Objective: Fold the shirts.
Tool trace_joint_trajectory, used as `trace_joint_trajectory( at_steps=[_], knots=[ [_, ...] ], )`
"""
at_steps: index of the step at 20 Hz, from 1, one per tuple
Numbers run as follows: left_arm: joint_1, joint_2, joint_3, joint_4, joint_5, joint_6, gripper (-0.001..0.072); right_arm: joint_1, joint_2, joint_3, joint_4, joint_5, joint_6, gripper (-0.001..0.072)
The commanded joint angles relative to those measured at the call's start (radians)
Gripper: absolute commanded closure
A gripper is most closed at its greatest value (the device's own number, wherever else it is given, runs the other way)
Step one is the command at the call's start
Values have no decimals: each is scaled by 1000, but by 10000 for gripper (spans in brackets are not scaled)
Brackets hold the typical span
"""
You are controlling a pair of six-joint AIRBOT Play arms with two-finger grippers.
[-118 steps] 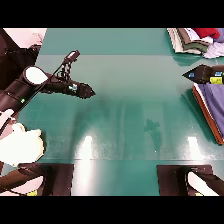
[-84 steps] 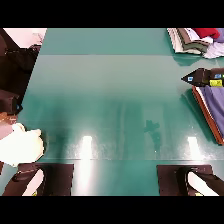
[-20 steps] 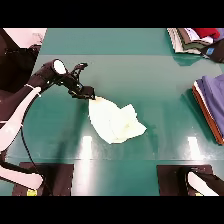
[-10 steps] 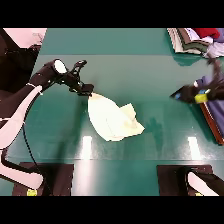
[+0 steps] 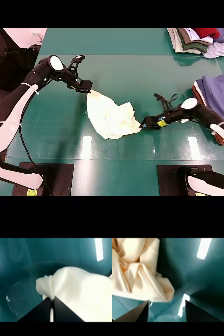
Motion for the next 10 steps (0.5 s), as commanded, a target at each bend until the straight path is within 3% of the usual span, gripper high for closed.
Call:
trace_joint_trajectory(
  at_steps=[1, 3, 7, 10],
  knots=[
    [1, 1, 1, 13, -16, 0, 681, 74, -100, 57, 21, -42, -38, 381],
    [1, 3, 1, 13, -23, 0, 681, 87, -117, 99, 20, -35, -64, 687],
    [1, 127, 1, 81, 36, 0, 681, 47, -66, 206, 12, 19, -65, 695],
    [1, 340, 1, 113, 99, 0, 681, -30, 60, 361, -54, 68, 15, 696]
  ],
)
